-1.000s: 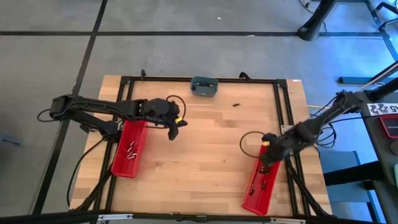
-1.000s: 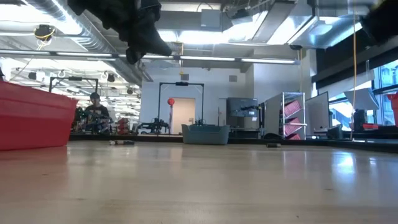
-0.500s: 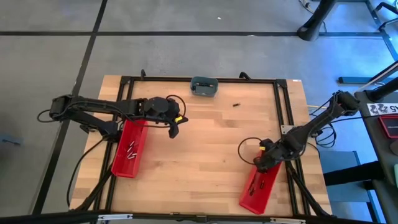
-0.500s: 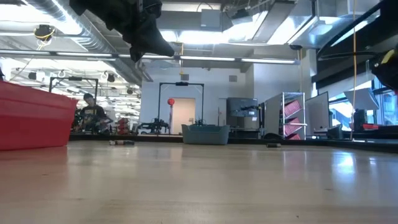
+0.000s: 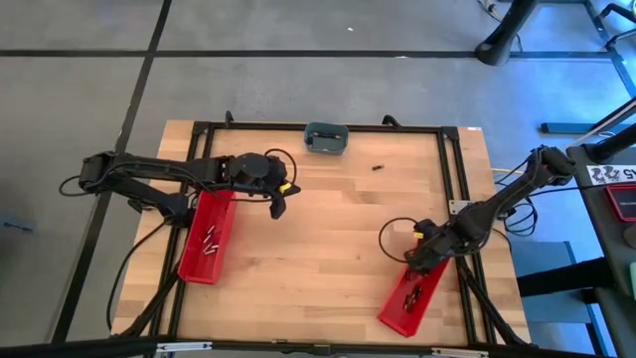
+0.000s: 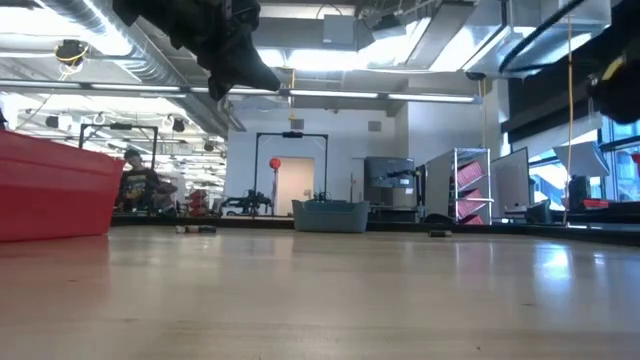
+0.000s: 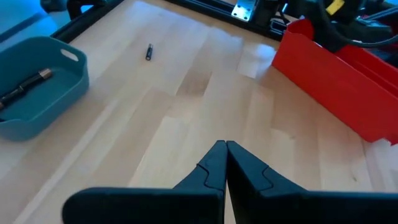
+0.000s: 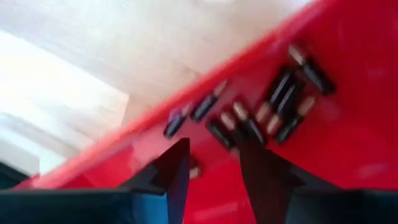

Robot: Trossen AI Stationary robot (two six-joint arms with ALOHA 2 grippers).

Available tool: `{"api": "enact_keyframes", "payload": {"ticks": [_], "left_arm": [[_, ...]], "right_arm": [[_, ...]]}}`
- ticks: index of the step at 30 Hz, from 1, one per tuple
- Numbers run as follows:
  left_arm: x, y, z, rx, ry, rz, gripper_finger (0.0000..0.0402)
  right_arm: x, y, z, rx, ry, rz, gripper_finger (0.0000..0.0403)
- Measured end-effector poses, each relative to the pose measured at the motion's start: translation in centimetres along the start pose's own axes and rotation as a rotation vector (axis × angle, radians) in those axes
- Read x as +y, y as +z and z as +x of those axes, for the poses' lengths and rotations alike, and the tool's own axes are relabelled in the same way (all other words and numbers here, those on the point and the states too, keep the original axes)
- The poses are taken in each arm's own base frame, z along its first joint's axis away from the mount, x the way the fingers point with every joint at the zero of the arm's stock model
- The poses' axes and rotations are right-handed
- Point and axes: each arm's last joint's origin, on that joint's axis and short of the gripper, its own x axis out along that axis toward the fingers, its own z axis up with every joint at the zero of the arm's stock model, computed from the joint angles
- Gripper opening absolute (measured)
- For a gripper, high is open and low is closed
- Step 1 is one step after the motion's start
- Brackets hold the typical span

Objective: Sort batteries
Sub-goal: Put the small brown battery into the right red bin

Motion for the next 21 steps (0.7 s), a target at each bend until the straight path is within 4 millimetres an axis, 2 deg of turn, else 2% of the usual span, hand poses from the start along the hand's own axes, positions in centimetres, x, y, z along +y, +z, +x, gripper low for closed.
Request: {"api": "enact_keyframes", "payload": {"ticks": [5,10,16,21], "left_arm": [[-0.2,-0.1,0.0,0.002,-0.009,-0.015,0.0001],[-0.5,-0.1,0.0,0.004,-0.016,-0.014,0.0001],[-0.4,-0.1,0.0,0.005,-0.015,-0.041,0.0001],[-0.4,-0.3,0.0,0.020,-0.010,-0.083,0.0001]], "right_arm": [[1.5,-0.7,-3.4,0.068,-0.003,0.045,0.0145],[3.1,-0.3,-8.0,-0.134,0.090,0.133,0.0146],[3.8,2.7,-11.4,-0.539,0.173,0.190,0.0146],[3.5,6.7,-12.3,-0.582,0.088,0.079,0.0147]]}}
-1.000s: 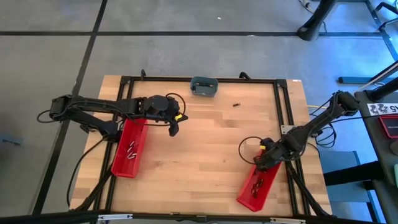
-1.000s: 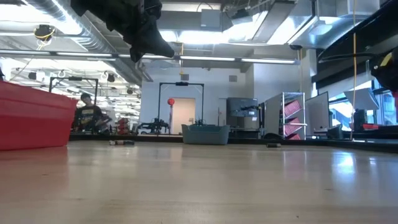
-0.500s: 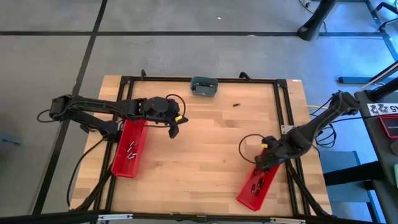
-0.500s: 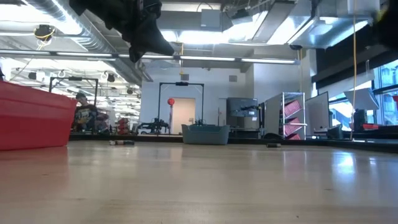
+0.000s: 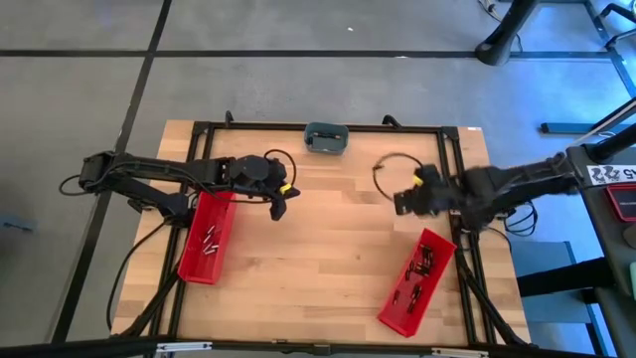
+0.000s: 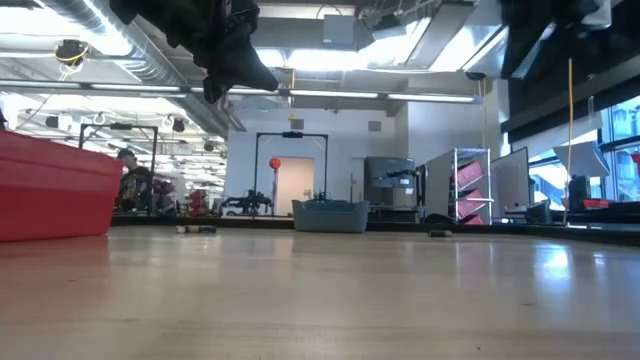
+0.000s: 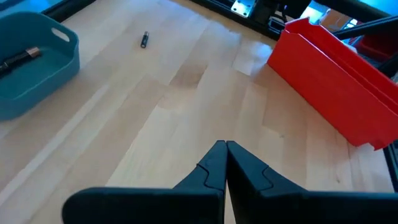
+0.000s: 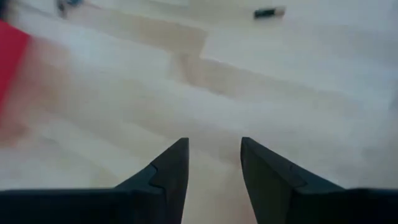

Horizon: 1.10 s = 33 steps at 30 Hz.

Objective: Sort batteries
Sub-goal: Put the small brown battery into the right red bin

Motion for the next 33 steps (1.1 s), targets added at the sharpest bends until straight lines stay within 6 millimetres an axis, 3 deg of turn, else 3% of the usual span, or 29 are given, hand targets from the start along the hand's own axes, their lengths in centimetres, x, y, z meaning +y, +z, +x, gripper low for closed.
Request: {"api": "enact_keyframes", "payload": {"ticks": [5,9,13,17,21,26,33], "left_arm": [[0.2,-0.2,0.0,0.020,0.012,-0.032,0.0001],[0.7,0.0,0.0,0.015,0.029,-0.054,0.0001],[1.5,0.4,0.1,-0.006,0.055,-0.167,0.0001],[2.4,0.6,0.0,-0.016,0.082,-0.199,0.0001],[3.1,0.9,0.0,-0.031,0.105,-0.296,0.0001],[3.5,1.0,0.0,-0.050,0.130,-0.389,0.0001],[3.5,1.0,0.0,-0.053,0.143,-0.347,0.0001]], "right_arm": [[-0.6,4.6,2.1,0.017,-0.041,-0.201,0.0147],[-1.0,9.2,4.3,-0.004,0.025,-0.345,0.0147],[-1.6,13.5,7.1,-0.026,0.129,-0.423,0.0147],[-2.4,16.2,10.5,-0.006,0.193,-0.511,0.0147],[-2.9,16.9,14.3,0.083,0.204,-0.620,0.0147],[-2.8,15.9,18.5,0.198,0.131,-0.722,0.0147],[-3.5,14.8,21.9,0.273,-0.144,-0.933,0.0179]]}}
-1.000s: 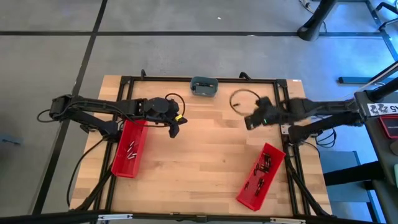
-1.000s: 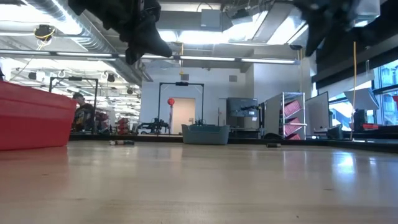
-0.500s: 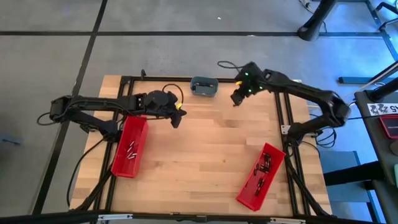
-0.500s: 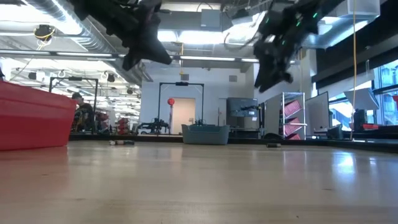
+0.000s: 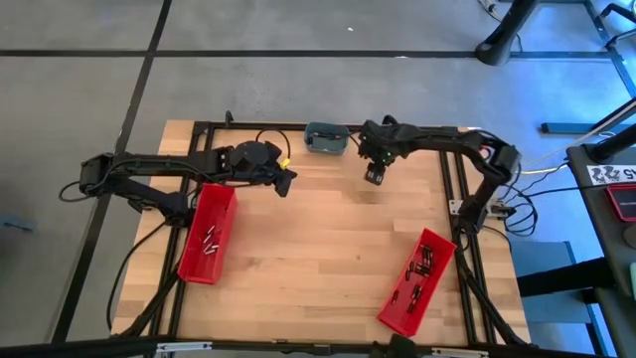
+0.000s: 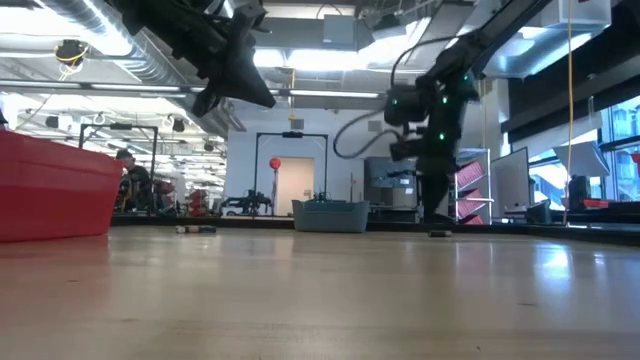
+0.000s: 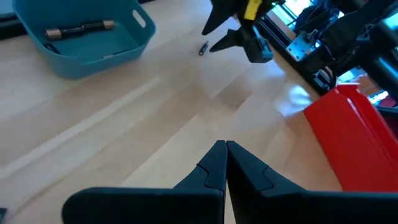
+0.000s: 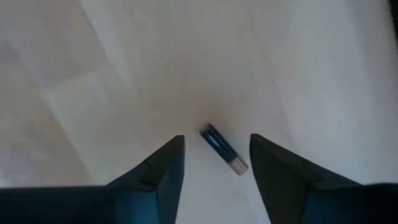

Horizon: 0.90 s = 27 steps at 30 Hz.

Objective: Sort batteries
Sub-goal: Put the small brown battery into the right red bin

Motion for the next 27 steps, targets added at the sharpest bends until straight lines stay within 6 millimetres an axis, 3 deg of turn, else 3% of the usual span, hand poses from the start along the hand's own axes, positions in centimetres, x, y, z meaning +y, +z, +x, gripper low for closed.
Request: {"api": "enact_keyframes", "payload": {"ticks": [6,12,17,23,27], "left_arm": [[0.3,0.2,0.1,-0.006,0.012,0.022,0.0001],[0.8,0.6,0.1,-0.018,0.029,-0.009,0.0001],[0.7,0.5,0.1,-0.014,0.024,-0.040,0.0001],[0.2,0.1,0.1,-0.003,0.007,-0.030,0.0001],[-0.1,-0.1,0.1,0.004,-0.002,-0.035,0.0001]], "right_arm": [[-0.6,-0.3,1.8,0.068,0.006,-0.107,0.0226],[-0.5,-0.5,3.1,0.106,0.035,-0.180,0.0222],[-0.3,-0.8,3.7,0.148,0.102,-0.279,0.0170],[-0.1,-1.1,3.9,0.173,0.141,-0.286,0.0034],[0.1,-1.1,3.9,0.164,0.168,-0.290,0.0024]]}}
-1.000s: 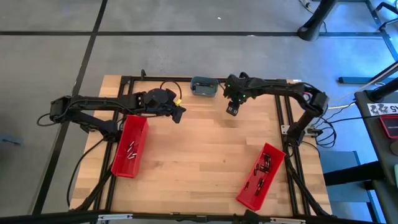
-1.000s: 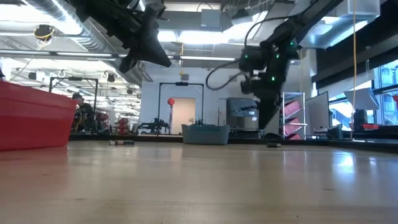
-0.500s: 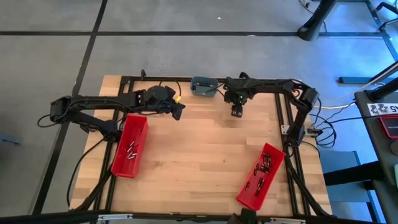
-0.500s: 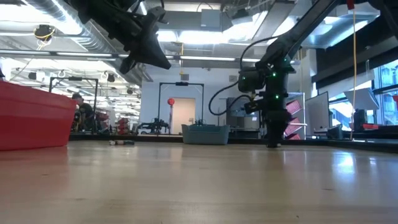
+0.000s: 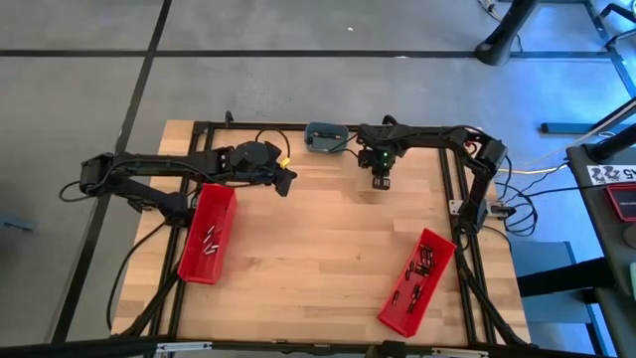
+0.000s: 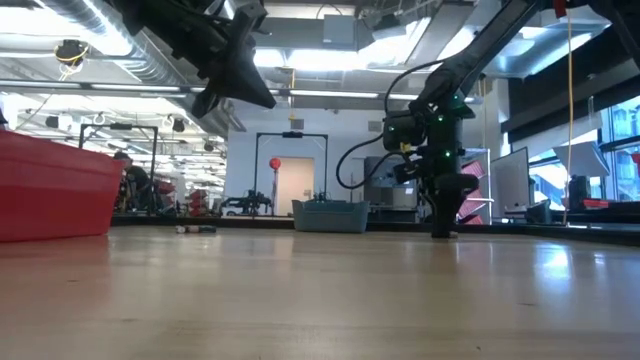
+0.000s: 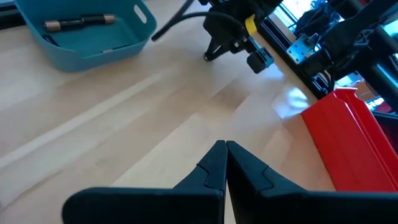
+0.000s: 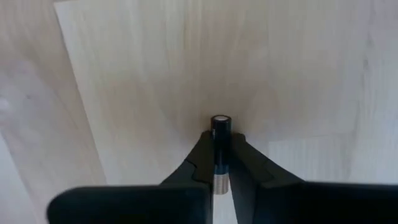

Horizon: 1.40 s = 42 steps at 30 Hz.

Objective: Sort batteries
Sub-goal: Put the small brown battery into the right red bin

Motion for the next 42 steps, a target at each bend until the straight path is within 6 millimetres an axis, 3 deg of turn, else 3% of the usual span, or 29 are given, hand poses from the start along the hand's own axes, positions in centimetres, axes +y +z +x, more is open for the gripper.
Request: {"api": "enact_keyframes", "payload": {"ticks": [6,9,16,22,25,28,33,37,42], "left_arm": [[-0.4,-0.4,0.0,0.013,-0.012,-0.013,0.0001],[-0.5,-0.5,-0.1,0.016,-0.017,-0.009,0.0001],[-0.7,-0.6,-0.1,0.019,-0.021,-0.008,0.0001],[-0.7,-0.6,-0.1,0.019,-0.021,0.009,0.0001],[-0.6,-0.5,-0.1,0.018,-0.021,0.024,0.0001],[-0.6,-0.5,-0.1,0.015,-0.021,0.053,0.0001],[-0.7,-0.5,-0.2,0.019,-0.038,0.095,0.0001],[-0.9,-0.6,-0.2,0.067,-0.103,0.124,0.0001],[-1.4,-1.6,-0.4,0.165,-0.162,0.156,0.0001]], "right_arm": [[1.0,-0.6,-1.7,-0.003,0.011,-0.006,0.0014],[1.2,-0.7,-4.2,-0.096,-0.004,0.025,0.0014],[2.7,-3.2,-10.2,-0.213,-0.022,0.055,0.0014],[5.5,-6.1,-14.7,-0.363,0.215,0.128,0.0014],[8.2,-7.8,-16.5,-0.343,0.286,0.184,0.0014],[11.4,-9.5,-18.1,-0.310,0.243,0.257,0.0014],[16.7,-12.1,-20.5,-0.390,0.245,0.452,0.0014],[20.5,-13.2,-21.1,-0.409,0.336,0.610,0.0014],[26.0,-13.3,-20.6,-0.275,0.499,0.583,0.0014]]}}
